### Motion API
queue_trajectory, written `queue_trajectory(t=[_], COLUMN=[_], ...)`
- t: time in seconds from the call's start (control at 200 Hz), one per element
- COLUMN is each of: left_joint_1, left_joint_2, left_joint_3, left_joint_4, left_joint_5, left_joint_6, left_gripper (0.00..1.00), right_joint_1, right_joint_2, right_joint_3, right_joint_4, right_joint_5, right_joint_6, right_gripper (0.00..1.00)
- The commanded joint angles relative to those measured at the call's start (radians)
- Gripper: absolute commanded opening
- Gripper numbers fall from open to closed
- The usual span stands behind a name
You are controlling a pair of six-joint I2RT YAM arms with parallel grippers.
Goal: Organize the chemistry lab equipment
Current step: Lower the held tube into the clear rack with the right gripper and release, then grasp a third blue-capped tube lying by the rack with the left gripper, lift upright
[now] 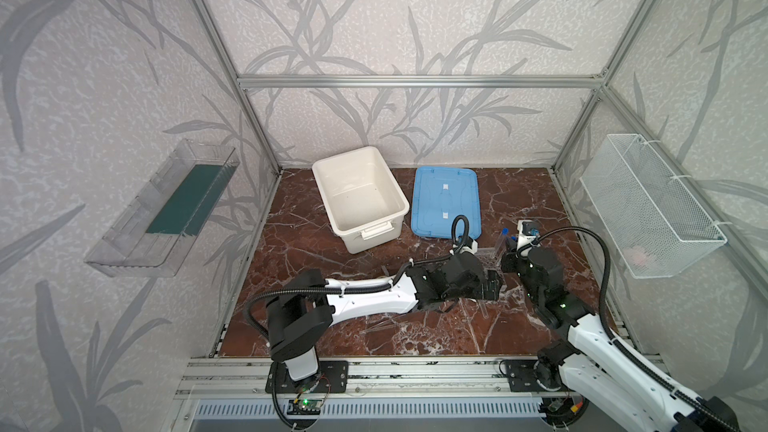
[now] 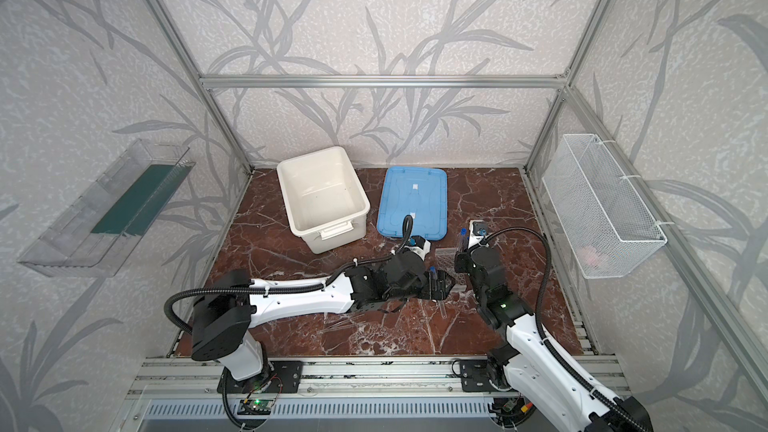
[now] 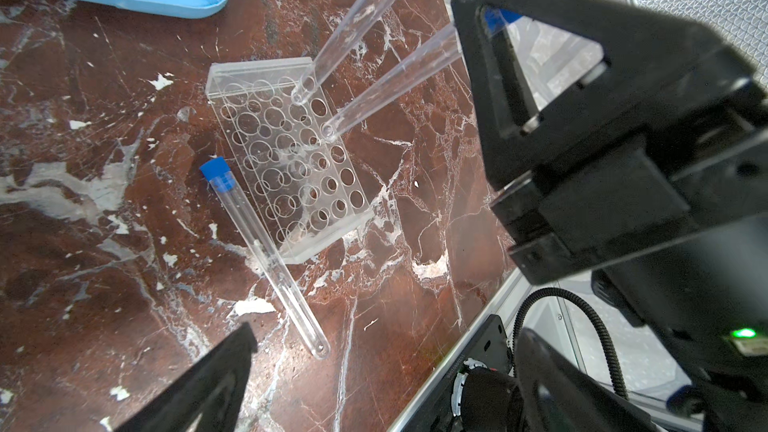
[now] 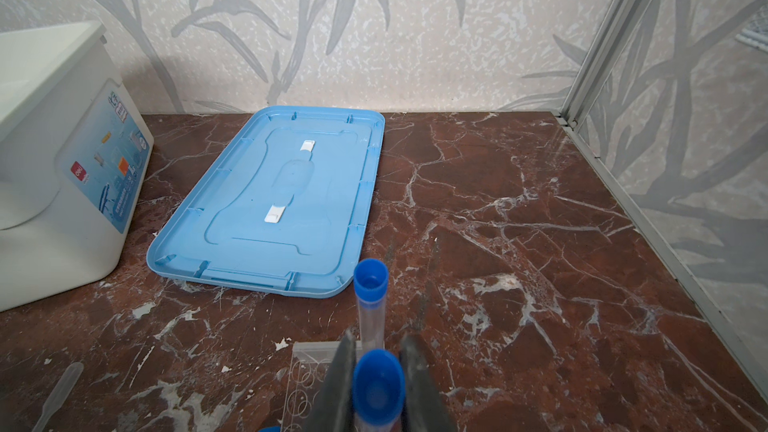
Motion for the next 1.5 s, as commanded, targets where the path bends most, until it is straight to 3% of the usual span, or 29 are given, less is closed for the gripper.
queue_trajectory(t=[0.0, 0.34, 0.745, 0.825, 0.96, 1.13, 1.494], left_joint_1=[0.000, 0.000, 0.001, 0.001, 0.000, -0.002, -0.016], left_joint_2=[0.010, 0.007, 0.007, 0.019, 0.071, 0.180, 0.295], left_joint_3=[0.003, 0.003, 0.003, 0.024, 0.112, 0.280, 0.335], left_joint_4=[0.004, -0.031, -0.086, -0.134, -0.274, -0.503, -0.506], left_joint_5=[-0.011, -0.038, -0.080, -0.087, -0.087, -0.070, -0.009], left_joint_6=[-0.005, 0.000, 0.022, 0.039, 0.115, 0.216, 0.206], left_gripper=[0.99, 0.99, 0.99, 0.99, 0.99, 0.99, 0.93], right_joint_1=[-0.003, -0.003, -0.003, -0.003, -0.018, -0.122, -0.354], right_joint_2=[0.020, 0.076, -0.041, -0.089, -0.128, -0.119, -0.186], right_joint_3=[-0.006, -0.025, -0.030, -0.025, 0.034, 0.168, 0.271], right_joint_4=[0.032, 0.056, 0.002, -0.025, -0.158, -0.416, -0.657], right_joint_5=[0.008, 0.006, 0.021, 0.033, 0.060, -0.069, -0.408], right_joint_6=[0.021, 0.053, 0.067, 0.070, 0.106, 0.174, 0.251], right_gripper=[0.19, 0.21, 0.45, 0.58, 1.00, 0.99, 0.99])
